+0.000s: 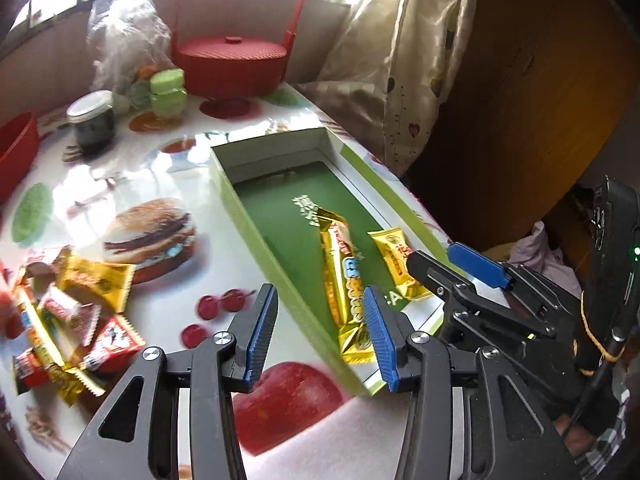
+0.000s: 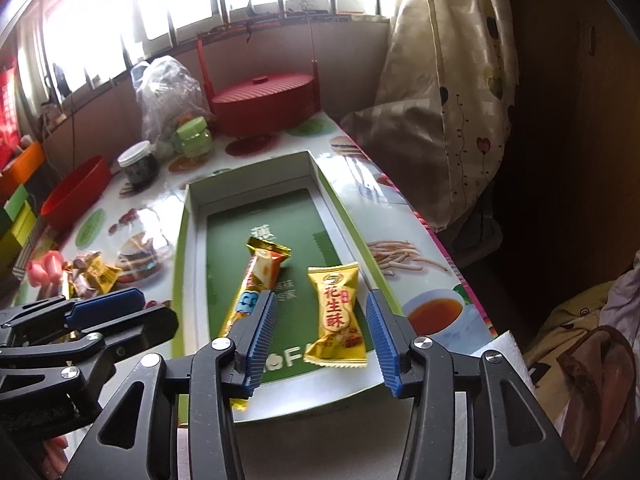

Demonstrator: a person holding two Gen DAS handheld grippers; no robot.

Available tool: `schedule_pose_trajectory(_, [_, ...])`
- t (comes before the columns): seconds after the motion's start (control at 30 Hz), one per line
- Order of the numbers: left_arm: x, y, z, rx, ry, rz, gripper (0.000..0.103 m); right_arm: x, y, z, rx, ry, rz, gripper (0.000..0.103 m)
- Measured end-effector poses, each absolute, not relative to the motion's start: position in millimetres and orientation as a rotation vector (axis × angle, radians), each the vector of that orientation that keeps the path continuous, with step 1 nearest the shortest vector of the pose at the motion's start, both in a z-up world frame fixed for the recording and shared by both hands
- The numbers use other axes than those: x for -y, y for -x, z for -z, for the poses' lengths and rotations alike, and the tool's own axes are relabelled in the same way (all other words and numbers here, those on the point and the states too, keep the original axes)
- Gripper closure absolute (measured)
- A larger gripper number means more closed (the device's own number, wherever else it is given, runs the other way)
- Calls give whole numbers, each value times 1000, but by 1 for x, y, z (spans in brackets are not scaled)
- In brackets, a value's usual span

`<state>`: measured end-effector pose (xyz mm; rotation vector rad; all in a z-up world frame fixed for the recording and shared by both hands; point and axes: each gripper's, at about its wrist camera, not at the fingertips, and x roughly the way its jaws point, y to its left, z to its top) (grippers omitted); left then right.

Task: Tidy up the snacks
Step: 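Move both open tools back over the snack pile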

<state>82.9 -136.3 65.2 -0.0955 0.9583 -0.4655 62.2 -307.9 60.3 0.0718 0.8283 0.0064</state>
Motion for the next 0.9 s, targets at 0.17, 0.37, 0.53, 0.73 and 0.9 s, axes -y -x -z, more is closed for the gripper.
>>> schedule_pose_trajectory(0.17, [121, -72, -72, -923, 84, 424, 57, 296, -55, -66, -815, -72, -21, 53])
schedule_pose_trajectory(0.37, [99, -65, -75, -909, 96, 385, 57, 282, -49, -71, -806, -77, -51, 50])
schedule_pose_trajectory(0.53, [83, -59, -76, -904, 100, 351, 57, 270, -46, -74, -797, -84, -75, 50])
schedule_pose_trajectory(0.73, [58, -51, -72, -896, 111, 311, 57, 253, -46, -74, -797, -84, -114, 50])
schedule_pose_trajectory(0.9, [33, -47, -69, -887, 121, 276, 57, 234, -48, -71, -801, -67, -155, 49])
